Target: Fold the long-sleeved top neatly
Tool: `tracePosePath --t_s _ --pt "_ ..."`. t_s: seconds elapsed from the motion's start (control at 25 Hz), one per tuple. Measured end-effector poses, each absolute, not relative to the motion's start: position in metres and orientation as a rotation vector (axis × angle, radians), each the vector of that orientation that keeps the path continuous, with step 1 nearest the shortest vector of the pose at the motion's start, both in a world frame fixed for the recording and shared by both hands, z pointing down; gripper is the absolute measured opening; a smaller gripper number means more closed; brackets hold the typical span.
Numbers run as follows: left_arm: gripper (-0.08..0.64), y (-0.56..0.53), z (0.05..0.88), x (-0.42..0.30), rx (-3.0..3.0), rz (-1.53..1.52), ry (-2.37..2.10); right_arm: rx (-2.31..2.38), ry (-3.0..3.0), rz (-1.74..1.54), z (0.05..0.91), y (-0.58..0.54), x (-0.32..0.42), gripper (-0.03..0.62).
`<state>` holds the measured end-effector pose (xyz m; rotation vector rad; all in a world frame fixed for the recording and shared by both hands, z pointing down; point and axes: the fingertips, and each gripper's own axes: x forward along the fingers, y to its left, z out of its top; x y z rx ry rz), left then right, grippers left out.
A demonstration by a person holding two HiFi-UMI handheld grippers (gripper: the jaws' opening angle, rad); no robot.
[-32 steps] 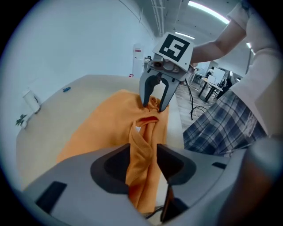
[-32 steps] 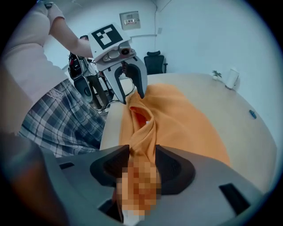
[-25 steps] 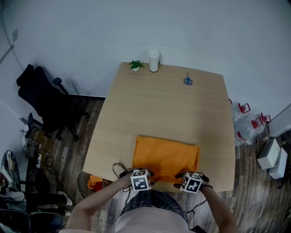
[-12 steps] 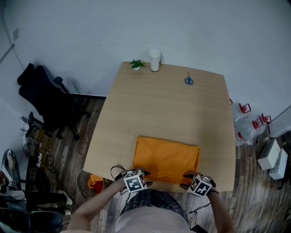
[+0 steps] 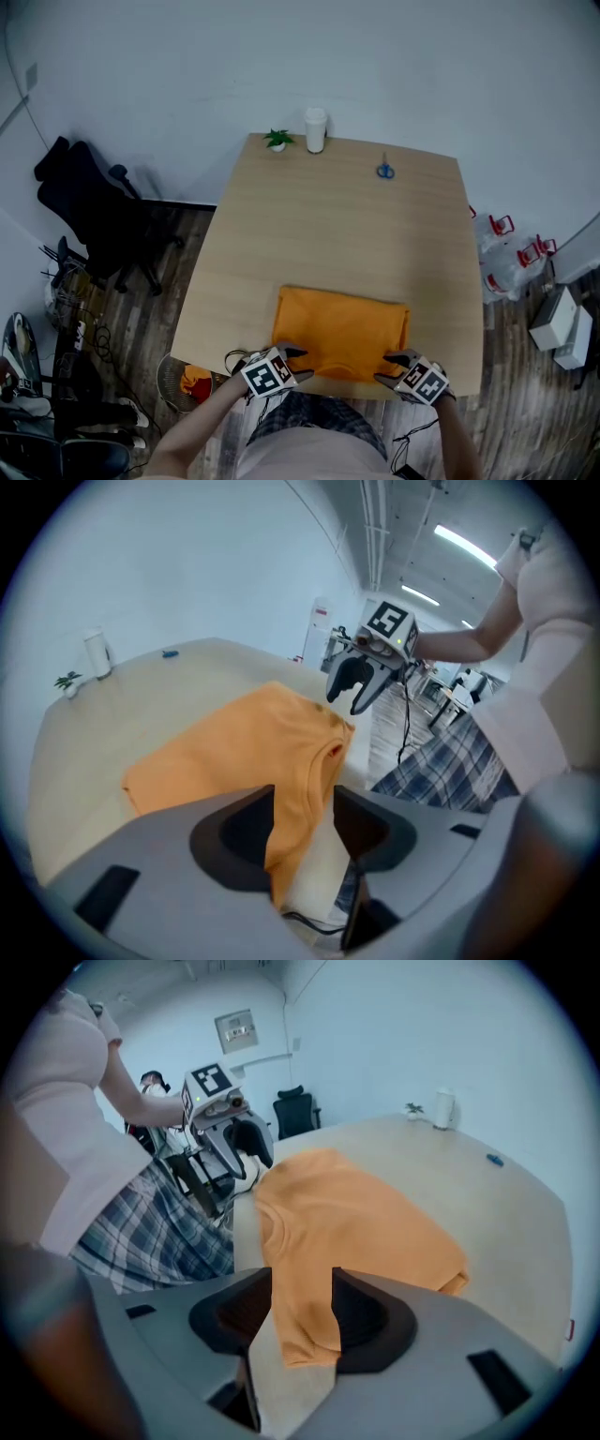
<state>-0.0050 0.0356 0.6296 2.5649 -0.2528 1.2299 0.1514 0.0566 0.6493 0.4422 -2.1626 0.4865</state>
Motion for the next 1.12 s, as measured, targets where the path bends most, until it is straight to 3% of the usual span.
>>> tracePosePath --t_s 0.2,0.4,0.52,0.92,1.12 --pt "0.185 -0.032 0.566 -0.020 2.562 0.844 -0.644 0.803 -2.381 0.527 0.580 -0.006 0.171 0.176" --pt "0.032 -0.119 0.485 -0.076 2.475 0.344 -1.233 1.355 -2.526 0.483 0.505 -0.071 0.220 0.068" --pt "0.008 -0.143 0.444 -0.112 2.424 0.167 -1.502 1.649 -2.555 0.418 0.466 -0.093 0.253 0.009" --pt "0.002 -0.148 0.391 -0.136 2.490 0.102 -1.782 2.087 -2.371 0.150 0.413 -0.094 0.312 0.009" --pt "0.001 -0.149 0.389 -0.140 2.480 0.041 -1.800 2.198 -2.360 0.177 0.412 -0.091 0.330 0.009"
